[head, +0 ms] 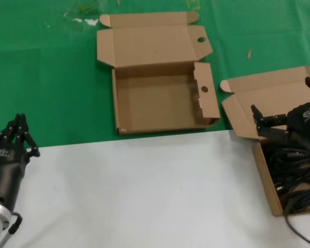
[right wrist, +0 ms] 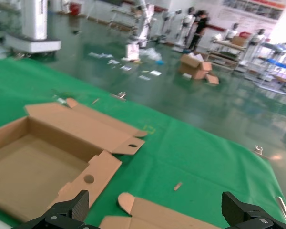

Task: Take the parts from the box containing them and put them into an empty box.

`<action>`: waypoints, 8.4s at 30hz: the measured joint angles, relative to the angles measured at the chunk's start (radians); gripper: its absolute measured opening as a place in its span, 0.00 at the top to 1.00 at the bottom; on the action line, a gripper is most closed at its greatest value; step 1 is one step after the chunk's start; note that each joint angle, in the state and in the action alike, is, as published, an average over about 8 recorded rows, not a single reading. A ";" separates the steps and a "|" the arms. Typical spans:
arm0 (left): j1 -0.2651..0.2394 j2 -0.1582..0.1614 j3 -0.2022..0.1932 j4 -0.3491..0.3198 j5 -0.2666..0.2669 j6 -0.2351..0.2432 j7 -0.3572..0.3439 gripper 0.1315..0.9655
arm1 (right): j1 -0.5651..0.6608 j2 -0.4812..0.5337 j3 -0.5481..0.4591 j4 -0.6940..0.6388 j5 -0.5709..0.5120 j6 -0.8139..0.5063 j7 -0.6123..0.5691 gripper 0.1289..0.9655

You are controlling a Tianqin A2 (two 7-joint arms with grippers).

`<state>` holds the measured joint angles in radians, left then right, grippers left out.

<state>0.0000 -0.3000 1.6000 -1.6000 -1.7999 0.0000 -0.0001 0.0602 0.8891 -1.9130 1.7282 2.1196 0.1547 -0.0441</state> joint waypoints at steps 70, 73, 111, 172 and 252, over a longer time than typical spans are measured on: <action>0.000 0.000 0.000 0.000 0.000 0.000 0.000 0.99 | -0.031 0.617 0.092 0.015 -0.382 -0.771 0.297 0.00; 0.000 0.000 0.000 0.000 0.000 0.000 0.000 0.99 | -0.006 0.581 0.093 0.004 -0.428 -0.814 0.273 0.00; 0.000 0.000 0.000 0.000 0.000 0.000 0.000 0.99 | 0.323 0.167 0.015 -0.286 -0.771 -1.015 0.097 0.14; 0.000 0.000 0.000 0.000 0.000 0.000 0.000 0.99 | 0.759 -0.091 -0.039 -0.178 -0.925 -1.155 0.308 0.89; 0.000 0.000 0.000 0.000 0.000 0.000 0.000 0.99 | 0.599 -0.485 0.087 -0.197 -1.023 -0.795 0.442 0.21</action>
<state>0.0000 -0.3000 1.6000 -1.6000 -1.7997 0.0000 -0.0004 0.6593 0.4044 -1.8259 1.5311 1.0967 -0.6403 0.3977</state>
